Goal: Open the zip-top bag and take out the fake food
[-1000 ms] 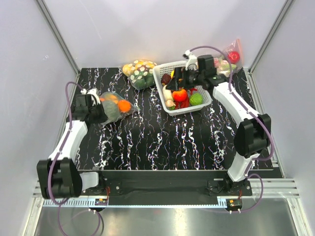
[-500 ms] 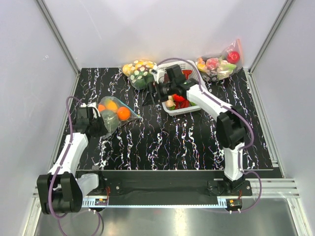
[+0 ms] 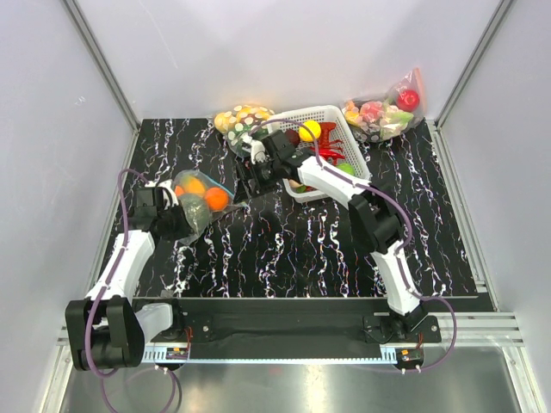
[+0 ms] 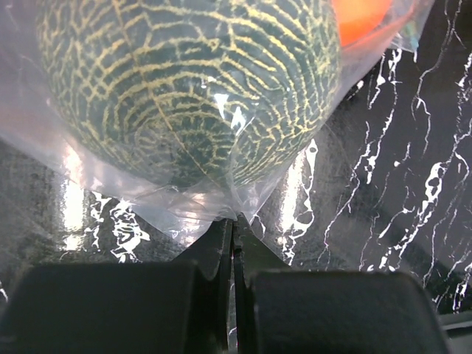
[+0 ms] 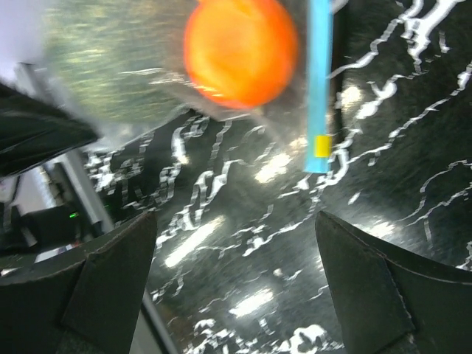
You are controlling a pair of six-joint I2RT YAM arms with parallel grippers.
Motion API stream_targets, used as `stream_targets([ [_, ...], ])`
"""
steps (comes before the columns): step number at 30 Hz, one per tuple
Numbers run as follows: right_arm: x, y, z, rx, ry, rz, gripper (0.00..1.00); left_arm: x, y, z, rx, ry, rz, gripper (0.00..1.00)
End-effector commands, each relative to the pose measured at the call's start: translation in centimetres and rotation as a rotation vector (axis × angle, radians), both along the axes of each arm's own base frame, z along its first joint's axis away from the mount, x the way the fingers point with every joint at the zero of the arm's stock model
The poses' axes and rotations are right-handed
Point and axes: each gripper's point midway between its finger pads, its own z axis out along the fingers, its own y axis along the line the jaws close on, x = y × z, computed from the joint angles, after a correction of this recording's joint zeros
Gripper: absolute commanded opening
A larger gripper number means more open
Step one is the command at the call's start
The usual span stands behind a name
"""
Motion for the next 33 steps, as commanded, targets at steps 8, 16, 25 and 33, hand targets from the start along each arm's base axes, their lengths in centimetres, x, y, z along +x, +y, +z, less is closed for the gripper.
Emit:
stream_targets([
  [8,2.4,1.9,-2.6,-0.025,-0.124,-0.006,0.94,1.1,-1.3,3.1,-0.056,-0.077,-0.06,0.0],
  [16,3.3,3.2,-4.3,-0.033,-0.183,-0.008,0.95,1.1,-1.5,3.2,-0.067,-0.074,-0.065,0.0],
  [25,4.4,4.3,-5.0,-0.012,-0.219,-0.015,0.91,1.2,-1.9,2.9,-0.089,-0.062,-0.084,0.0],
  [33,5.2,4.7,-3.9,0.014,-0.266,-0.026,0.56,1.1,-2.2,2.4,-0.102,-0.047,-0.098,0.0],
])
